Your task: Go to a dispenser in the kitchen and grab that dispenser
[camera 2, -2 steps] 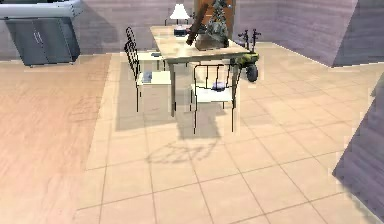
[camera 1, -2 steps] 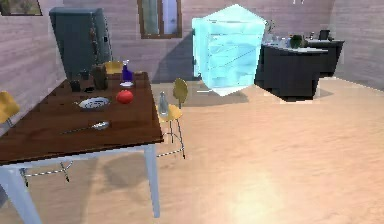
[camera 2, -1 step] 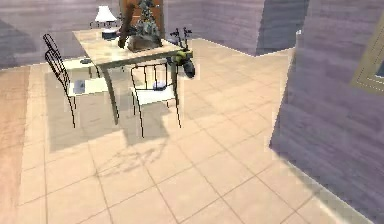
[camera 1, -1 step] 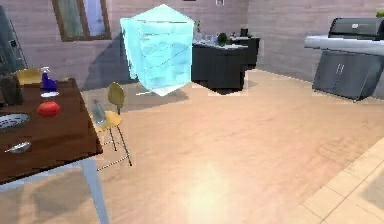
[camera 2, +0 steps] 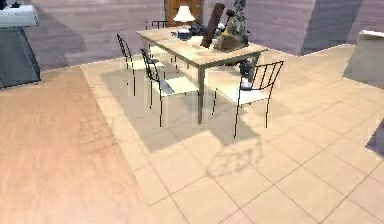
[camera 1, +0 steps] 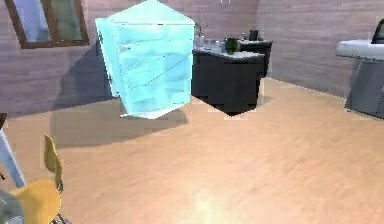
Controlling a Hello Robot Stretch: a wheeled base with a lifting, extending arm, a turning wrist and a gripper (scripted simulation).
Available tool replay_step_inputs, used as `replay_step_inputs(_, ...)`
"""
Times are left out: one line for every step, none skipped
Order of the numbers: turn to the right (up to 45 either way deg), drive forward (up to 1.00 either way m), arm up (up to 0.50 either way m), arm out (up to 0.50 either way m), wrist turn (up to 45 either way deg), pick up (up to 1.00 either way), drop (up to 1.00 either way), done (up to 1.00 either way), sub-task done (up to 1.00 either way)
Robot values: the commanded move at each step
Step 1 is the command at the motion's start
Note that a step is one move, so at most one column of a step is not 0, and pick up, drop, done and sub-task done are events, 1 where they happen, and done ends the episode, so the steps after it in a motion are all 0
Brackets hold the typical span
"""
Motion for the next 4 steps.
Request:
replay_step_inputs(0.0, 0.1, 0.0, 0.0, 0.0, 0.0, 0.0, 0.0, 0.0)
replay_step_inputs(-30.0, 0.0, 0.0, 0.0, 0.0, 0.0, 0.0, 0.0, 0.0)
replay_step_inputs(0.0, 0.55, 0.0, 0.0, 0.0, 0.0, 0.0, 0.0, 0.0)
replay_step_inputs(-45.0, 0.0, 0.0, 0.0, 0.0, 0.0, 0.0, 0.0, 0.0)
